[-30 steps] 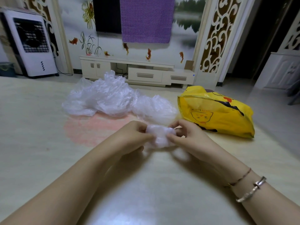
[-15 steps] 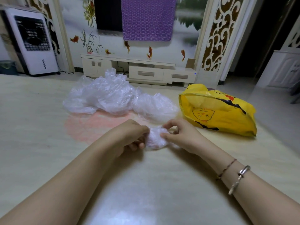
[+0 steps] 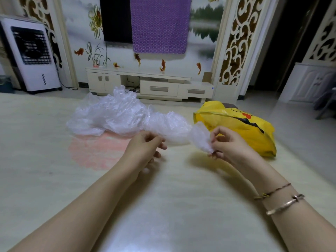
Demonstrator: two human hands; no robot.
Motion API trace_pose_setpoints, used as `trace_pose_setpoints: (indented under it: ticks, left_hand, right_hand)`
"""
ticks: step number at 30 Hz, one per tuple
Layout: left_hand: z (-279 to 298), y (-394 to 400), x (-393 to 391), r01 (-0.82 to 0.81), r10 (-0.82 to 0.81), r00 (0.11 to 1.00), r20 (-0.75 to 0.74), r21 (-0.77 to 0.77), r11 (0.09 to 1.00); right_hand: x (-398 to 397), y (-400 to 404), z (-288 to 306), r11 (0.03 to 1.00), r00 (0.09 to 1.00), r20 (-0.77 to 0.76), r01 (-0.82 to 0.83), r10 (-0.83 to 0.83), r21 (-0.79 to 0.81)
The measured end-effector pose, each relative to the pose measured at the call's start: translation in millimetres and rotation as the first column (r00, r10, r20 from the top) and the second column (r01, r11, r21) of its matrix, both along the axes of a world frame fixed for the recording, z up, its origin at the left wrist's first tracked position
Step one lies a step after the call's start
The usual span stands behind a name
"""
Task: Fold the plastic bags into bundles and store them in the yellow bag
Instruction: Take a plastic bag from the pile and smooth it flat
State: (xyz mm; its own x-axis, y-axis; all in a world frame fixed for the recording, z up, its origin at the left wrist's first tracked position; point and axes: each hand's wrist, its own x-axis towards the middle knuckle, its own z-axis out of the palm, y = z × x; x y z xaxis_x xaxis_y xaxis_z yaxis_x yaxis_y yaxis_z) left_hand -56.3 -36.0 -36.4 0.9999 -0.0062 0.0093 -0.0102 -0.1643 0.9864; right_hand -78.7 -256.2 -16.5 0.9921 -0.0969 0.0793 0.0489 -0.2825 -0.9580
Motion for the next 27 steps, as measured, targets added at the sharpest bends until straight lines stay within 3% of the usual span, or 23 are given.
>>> trace_pose_setpoints:
  ticks: [4,7,13,16,18,23,27]
  left_hand:
    - [-2,0,3,-0.001,0.0,0.999,0.042,0.04,0.999]
    - [-2,0,3,0.006,-0.009,0.999,0.05,0.058,0.998]
    - [-2,-2,5,0.018,-0.021,0.999,0.047,0.075,0.997]
    - [-1,-3,6,0.029,-0.032,0.999,0.036,0.09,0.996]
    - [0,-3,6,0.034,-0.037,0.999,0.027,0.094,0.995]
    - [2,4,4,0.022,-0.023,1.0,0.017,0.076,0.997]
    - [7,12,4,-0.025,0.023,0.999,0.039,0.053,0.998]
  right_hand:
    - [17,-29,-6,0.966,0.966,0.036,0.258,-0.257,-0.033]
    - [32,-36,-8,0.927,0.931,0.09,0.361,-0.353,-0.104]
    - [65,-28,-16,0.912,0.971,0.006,0.225,-0.237,-0.344]
    - [69,-28,-30,0.755,0.964,-0.052,0.171,-0.261,-0.633]
    - [65,-27,-31,0.645,0.95,-0.049,0.172,-0.31,-0.744]
    - [44,-13,-15,0.631,0.938,0.125,0.313,-0.324,-0.71]
    - [25,11,-10,0.804,0.949,0.271,0.283,-0.158,-0.523]
